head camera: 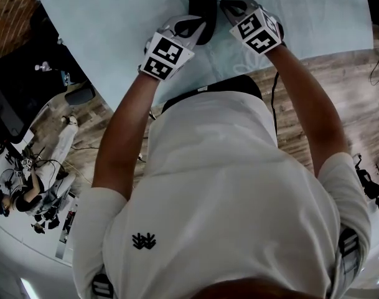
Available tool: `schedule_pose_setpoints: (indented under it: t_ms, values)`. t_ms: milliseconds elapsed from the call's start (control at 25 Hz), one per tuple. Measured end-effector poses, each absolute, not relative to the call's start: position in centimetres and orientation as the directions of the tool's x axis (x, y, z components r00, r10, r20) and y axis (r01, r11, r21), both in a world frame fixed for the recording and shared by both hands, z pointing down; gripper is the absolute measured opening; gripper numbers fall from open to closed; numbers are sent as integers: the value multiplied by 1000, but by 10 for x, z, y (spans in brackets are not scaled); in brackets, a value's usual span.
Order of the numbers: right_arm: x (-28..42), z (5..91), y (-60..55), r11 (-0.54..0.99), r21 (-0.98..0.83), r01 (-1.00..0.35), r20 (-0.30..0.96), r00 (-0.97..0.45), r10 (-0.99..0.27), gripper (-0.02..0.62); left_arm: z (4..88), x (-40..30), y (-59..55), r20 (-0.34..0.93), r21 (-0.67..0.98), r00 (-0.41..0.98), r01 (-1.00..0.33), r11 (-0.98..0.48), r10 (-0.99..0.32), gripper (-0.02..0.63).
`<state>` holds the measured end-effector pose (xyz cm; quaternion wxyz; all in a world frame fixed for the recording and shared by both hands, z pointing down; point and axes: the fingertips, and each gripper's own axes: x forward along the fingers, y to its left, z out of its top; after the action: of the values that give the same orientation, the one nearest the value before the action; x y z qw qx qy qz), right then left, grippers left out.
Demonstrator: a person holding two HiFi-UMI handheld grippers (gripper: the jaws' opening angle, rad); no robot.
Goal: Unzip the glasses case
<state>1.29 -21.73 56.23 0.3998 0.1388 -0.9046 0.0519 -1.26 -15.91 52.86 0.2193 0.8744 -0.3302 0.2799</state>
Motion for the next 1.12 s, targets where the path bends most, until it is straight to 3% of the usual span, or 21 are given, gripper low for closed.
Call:
schedule_pose_setpoints:
  t_ms: [520, 1120]
  values:
    - [3, 576, -234, 983, 36, -178, 747, -649, -145, 3, 532, -13, -159, 629, 212, 627, -708, -674, -460, 54]
    - [-14, 570, -246, 995, 71, 64, 754, -656, -12, 5, 529, -9, -159, 628, 219, 636, -697, -683, -448, 54]
